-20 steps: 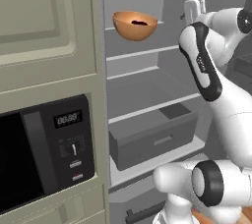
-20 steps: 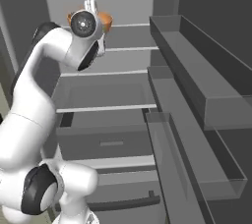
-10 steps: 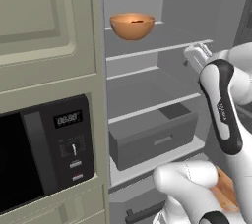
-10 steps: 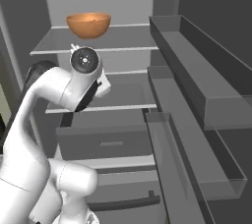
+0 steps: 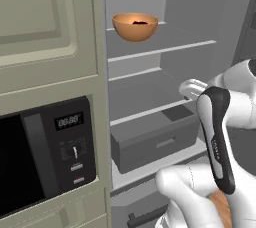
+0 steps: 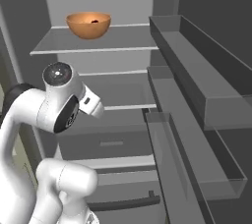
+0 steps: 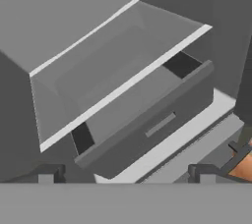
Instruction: Place the bowl with the lemon and eggplant on the top shelf of the fridge. Place the bowl with the chicken drumsticks on the second highest shelf of the fridge.
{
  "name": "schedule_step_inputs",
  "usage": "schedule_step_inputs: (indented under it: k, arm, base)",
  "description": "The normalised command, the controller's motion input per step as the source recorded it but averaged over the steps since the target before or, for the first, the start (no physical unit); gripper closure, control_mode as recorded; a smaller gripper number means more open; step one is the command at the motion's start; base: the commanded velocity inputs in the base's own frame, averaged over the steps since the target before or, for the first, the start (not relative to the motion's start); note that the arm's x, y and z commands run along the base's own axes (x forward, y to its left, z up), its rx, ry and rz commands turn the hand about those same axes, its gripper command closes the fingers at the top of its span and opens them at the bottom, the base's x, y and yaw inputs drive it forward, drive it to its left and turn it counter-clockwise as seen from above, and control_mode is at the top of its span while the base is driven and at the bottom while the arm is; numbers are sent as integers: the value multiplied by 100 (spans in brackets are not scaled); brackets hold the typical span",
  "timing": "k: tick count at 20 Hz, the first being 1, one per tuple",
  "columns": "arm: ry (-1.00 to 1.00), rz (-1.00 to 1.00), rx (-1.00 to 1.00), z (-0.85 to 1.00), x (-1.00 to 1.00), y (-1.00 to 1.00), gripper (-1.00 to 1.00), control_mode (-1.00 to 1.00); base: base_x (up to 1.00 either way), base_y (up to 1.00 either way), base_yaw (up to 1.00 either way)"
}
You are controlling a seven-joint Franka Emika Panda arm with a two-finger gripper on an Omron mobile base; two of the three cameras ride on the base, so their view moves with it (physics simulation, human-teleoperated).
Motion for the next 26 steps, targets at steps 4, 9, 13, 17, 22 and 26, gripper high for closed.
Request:
schedule_step_inputs:
  k: [4,9,13,17,22,26]
  arm:
    - [0,8,-13,-14,-65,0,-100,-100]
    - [0,0,0,0,0,0,-100,100]
    - [0,0,0,0,0,0,-100,100]
    - [0,0,0,0,0,0,-100,100]
    - [0,0,0,0,0,0,-100,100]
    - [0,0,0,0,0,0,-100,100]
  base:
    - [0,0,0]
    - [-100,14,26]
    - [-100,86,44]
    - [-100,100,52]
    - [-86,100,45]
    - [-29,100,29]
